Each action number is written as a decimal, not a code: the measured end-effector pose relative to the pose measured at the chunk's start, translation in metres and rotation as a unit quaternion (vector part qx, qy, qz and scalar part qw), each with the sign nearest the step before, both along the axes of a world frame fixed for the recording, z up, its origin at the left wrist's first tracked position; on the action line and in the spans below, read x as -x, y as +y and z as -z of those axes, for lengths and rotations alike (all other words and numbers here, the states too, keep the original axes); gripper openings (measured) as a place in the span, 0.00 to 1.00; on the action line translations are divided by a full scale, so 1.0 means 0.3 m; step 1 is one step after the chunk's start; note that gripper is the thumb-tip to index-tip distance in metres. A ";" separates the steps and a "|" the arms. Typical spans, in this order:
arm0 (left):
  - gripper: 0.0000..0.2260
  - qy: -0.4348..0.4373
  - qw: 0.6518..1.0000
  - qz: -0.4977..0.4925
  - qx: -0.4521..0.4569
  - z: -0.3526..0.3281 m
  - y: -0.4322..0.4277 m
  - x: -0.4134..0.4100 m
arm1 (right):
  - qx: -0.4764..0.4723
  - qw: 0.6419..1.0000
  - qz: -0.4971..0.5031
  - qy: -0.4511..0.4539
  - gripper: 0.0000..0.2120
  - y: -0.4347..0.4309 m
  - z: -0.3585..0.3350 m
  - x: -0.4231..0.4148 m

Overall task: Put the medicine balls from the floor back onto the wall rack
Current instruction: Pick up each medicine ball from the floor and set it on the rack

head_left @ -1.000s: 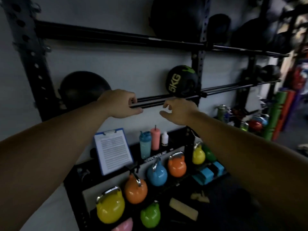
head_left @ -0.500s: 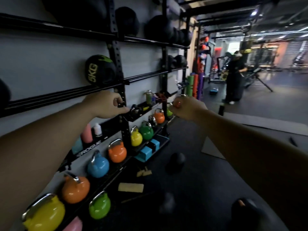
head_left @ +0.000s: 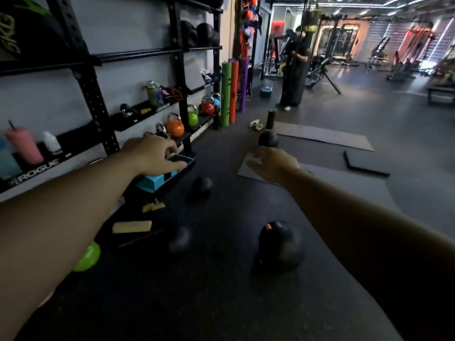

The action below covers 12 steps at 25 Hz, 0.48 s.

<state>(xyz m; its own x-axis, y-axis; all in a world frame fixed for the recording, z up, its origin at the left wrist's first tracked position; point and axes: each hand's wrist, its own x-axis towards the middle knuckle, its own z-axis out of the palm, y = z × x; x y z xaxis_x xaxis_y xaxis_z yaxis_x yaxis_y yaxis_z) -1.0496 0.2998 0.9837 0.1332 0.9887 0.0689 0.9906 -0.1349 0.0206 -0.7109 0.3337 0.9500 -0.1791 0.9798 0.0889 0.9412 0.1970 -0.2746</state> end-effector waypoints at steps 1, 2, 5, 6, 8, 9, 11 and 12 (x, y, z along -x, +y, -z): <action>0.31 -0.004 1.000 -0.007 0.003 0.010 -0.013 -0.013 | 0.003 1.000 -0.001 0.000 0.19 -0.006 0.019 -0.020; 0.32 -0.007 1.000 -0.012 0.004 0.013 -0.019 -0.020 | 0.004 1.000 -0.002 0.003 0.19 -0.006 0.031 -0.028; 0.31 -0.013 1.000 -0.024 0.005 0.000 -0.003 -0.011 | 0.017 1.000 -0.003 0.025 0.15 0.030 0.046 0.002; 0.31 -0.014 1.000 -0.026 0.006 -0.007 0.014 0.000 | 0.021 0.999 -0.007 0.030 0.14 0.052 0.051 0.021; 0.31 -0.012 1.000 -0.027 0.009 -0.009 0.054 0.037 | 0.022 0.999 -0.015 0.021 0.13 0.101 0.052 0.065; 0.31 -0.011 0.999 -0.029 0.009 -0.005 0.083 0.067 | 0.020 1.000 -0.019 0.013 0.12 0.135 0.055 0.092; 0.30 -0.017 0.999 -0.037 0.008 0.020 0.151 0.147 | 0.020 0.999 -0.025 -0.002 0.11 0.220 0.065 0.156; 0.30 -0.021 0.999 -0.043 0.009 0.041 0.189 0.195 | 0.022 0.999 -0.027 -0.008 0.11 0.268 0.075 0.197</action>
